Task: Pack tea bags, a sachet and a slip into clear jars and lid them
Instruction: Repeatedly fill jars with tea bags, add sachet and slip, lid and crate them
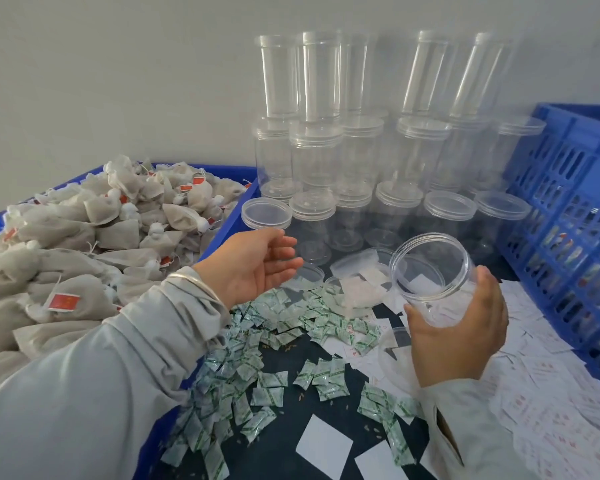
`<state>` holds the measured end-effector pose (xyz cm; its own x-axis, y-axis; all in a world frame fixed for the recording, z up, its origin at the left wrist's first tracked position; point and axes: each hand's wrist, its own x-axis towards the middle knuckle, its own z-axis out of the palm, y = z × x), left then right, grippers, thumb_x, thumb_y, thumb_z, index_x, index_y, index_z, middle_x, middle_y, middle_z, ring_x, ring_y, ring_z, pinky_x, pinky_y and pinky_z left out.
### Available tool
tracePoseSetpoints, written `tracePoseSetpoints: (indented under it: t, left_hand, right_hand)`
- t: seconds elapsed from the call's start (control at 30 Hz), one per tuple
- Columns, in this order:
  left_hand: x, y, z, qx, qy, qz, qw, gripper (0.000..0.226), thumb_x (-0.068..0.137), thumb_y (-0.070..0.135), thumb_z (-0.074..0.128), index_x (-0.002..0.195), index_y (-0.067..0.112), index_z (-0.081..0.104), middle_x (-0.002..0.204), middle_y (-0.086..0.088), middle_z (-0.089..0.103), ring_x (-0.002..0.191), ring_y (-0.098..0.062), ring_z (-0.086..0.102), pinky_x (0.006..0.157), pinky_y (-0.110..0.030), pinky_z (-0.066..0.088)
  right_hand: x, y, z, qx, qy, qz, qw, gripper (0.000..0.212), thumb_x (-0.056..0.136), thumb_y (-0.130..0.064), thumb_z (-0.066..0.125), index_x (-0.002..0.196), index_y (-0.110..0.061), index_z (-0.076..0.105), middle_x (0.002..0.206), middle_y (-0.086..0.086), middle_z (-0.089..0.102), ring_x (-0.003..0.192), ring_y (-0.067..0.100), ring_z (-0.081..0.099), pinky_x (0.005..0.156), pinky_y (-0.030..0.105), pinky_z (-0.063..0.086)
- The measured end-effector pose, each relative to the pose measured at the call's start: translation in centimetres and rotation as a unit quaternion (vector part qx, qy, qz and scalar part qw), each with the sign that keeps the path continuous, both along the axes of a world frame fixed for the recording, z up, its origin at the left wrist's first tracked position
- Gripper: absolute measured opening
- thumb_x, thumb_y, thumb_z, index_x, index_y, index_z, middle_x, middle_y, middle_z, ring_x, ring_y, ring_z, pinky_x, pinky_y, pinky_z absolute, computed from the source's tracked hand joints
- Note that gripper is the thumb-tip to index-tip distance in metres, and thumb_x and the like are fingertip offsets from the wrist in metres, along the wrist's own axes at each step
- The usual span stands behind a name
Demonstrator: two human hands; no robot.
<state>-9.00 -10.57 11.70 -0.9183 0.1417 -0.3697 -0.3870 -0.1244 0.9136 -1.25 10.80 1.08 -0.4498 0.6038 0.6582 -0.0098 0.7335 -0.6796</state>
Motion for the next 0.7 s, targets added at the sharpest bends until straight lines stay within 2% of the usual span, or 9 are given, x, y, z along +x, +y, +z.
tracePoseSetpoints:
  t: [0.17, 0.33, 0.4, 0.47, 0.57, 0.63, 0.7]
  left_hand:
    - [-0.3, -1.2, 1.5, 0.012, 0.056, 0.046, 0.997, 0.017, 0.096, 0.013, 0.048, 0.088, 0.007, 0.062, 0.05, 0.002, 0.06, 0.046, -0.01, 0.063, 0.043, -0.019, 0.051]
    - [-1.3, -5.1, 4.2, 0.038, 0.135, 0.151, 0.979, 0.019, 0.095, 0.015, 0.048, 0.082, 0.011, 0.06, 0.051, 0.003, 0.058, 0.043, -0.007, 0.06, 0.043, -0.016, 0.049]
    - [-1.6, -7.6, 4.7, 0.008, 0.169, 0.199, 0.965, 0.019, 0.095, 0.013, 0.047, 0.081, 0.011, 0.059, 0.055, 0.001, 0.056, 0.043, -0.008, 0.061, 0.042, -0.017, 0.049]
    - [-1.9, -10.5, 4.4, -0.079, 0.212, 0.229, 0.947, 0.017, 0.093, 0.011, 0.048, 0.081, 0.012, 0.06, 0.063, -0.004, 0.059, 0.047, -0.01, 0.064, 0.049, -0.021, 0.052]
    - [-2.3, -14.2, 2.8, -0.271, 0.261, 0.238, 0.895, 0.02, 0.087, 0.009, 0.051, 0.077, 0.018, 0.065, 0.068, -0.003, 0.066, 0.068, -0.02, 0.068, 0.068, -0.033, 0.055]
    - [-2.7, -15.9, 1.7, -0.421, 0.269, 0.217, 0.839, 0.014, 0.085, 0.012, 0.056, 0.083, 0.019, 0.068, 0.077, -0.001, 0.067, 0.082, -0.025, 0.064, 0.081, -0.035, 0.052]
    - [-3.2, -16.6, 0.7, -0.545, 0.258, 0.173, 0.778, 0.018, 0.085, 0.018, 0.059, 0.099, 0.016, 0.07, 0.096, -0.005, 0.068, 0.092, -0.024, 0.06, 0.083, -0.031, 0.046]
  right_hand:
    - [0.2, -0.8, 0.0, 0.009, 0.007, 0.023, 1.0, 0.096, 0.054, -0.002, 0.089, 0.136, -0.001, 0.04, 0.139, 0.02, 0.045, 0.129, 0.033, 0.036, 0.106, 0.053, 0.027]
    - [0.5, -3.3, 1.2, 0.014, 0.049, 0.085, 0.995, 0.105, 0.048, -0.004, 0.091, 0.137, -0.009, 0.035, 0.138, 0.019, 0.045, 0.128, 0.025, 0.033, 0.105, 0.058, 0.032]
    - [0.7, -4.6, 1.9, 0.005, 0.059, 0.129, 0.99, 0.109, 0.046, -0.005, 0.092, 0.137, -0.017, 0.032, 0.138, 0.015, 0.045, 0.127, 0.023, 0.034, 0.107, 0.05, 0.035]
    - [0.9, -6.1, 2.5, -0.034, 0.056, 0.172, 0.983, 0.111, 0.047, -0.009, 0.092, 0.137, -0.025, 0.03, 0.137, 0.01, 0.044, 0.126, 0.023, 0.037, 0.107, 0.036, 0.038]
    - [1.0, -8.6, 2.9, -0.087, 0.026, 0.235, 0.968, 0.108, 0.051, -0.013, 0.091, 0.14, -0.027, 0.031, 0.14, 0.005, 0.041, 0.13, 0.025, 0.037, 0.106, 0.051, 0.037]
    - [0.9, -10.1, 2.6, -0.102, 0.011, 0.281, 0.954, 0.106, 0.053, -0.012, 0.091, 0.14, -0.03, 0.033, 0.141, 0.002, 0.039, 0.134, 0.02, 0.033, 0.11, 0.048, 0.031]
    - [0.8, -11.7, 2.0, -0.115, -0.007, 0.321, 0.94, 0.109, 0.055, -0.013, 0.09, 0.134, -0.047, 0.025, 0.141, -0.007, 0.031, 0.135, 0.006, 0.025, 0.113, 0.038, 0.026]
